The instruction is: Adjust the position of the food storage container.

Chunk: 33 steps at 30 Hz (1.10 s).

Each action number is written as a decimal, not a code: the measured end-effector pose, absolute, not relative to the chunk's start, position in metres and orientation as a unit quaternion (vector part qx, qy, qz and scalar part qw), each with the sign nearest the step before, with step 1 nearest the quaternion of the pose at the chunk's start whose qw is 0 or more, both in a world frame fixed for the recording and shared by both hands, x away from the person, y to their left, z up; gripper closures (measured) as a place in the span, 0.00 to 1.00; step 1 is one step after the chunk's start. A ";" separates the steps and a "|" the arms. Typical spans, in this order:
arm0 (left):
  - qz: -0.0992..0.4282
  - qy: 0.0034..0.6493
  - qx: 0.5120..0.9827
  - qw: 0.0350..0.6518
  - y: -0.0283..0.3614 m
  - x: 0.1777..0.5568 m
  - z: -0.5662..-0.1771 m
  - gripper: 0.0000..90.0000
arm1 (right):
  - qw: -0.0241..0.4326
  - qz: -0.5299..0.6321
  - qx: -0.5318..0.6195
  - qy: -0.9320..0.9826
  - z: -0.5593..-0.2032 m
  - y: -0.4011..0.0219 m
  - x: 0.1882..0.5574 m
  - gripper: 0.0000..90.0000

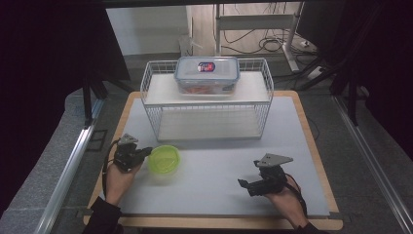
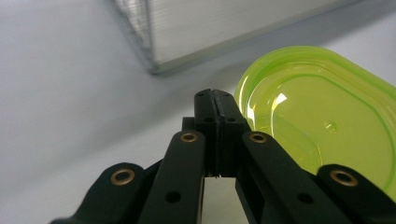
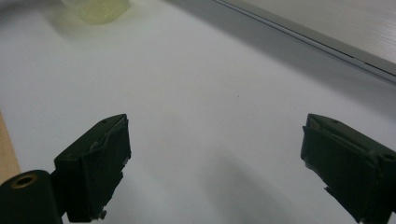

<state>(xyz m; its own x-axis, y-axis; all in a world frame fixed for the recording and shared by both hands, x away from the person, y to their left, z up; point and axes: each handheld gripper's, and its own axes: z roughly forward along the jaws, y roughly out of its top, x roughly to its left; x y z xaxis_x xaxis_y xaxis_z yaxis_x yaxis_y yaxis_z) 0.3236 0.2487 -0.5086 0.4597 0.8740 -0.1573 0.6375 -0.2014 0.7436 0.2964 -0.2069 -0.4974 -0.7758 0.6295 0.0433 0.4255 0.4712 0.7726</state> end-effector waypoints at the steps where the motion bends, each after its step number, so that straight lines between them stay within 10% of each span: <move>1: 0.150 0.494 0.762 0.390 0.246 0.324 -0.508 1.00 | 0.125 0.409 0.311 0.849 -0.498 -0.207 0.296 0.09; 33: 0.088 0.440 0.809 0.379 0.209 0.297 -0.522 1.00 | 0.120 0.407 0.315 0.849 -0.499 -0.209 0.298 0.09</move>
<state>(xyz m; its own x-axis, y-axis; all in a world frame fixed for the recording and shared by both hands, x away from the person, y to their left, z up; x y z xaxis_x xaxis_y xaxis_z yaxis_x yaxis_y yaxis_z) 0.2970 0.2091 -0.5222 0.5966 0.7794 -0.1912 0.6462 -0.3253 0.6904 0.2976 -0.2091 -0.4990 -0.7729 0.6324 0.0521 0.4370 0.4711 0.7662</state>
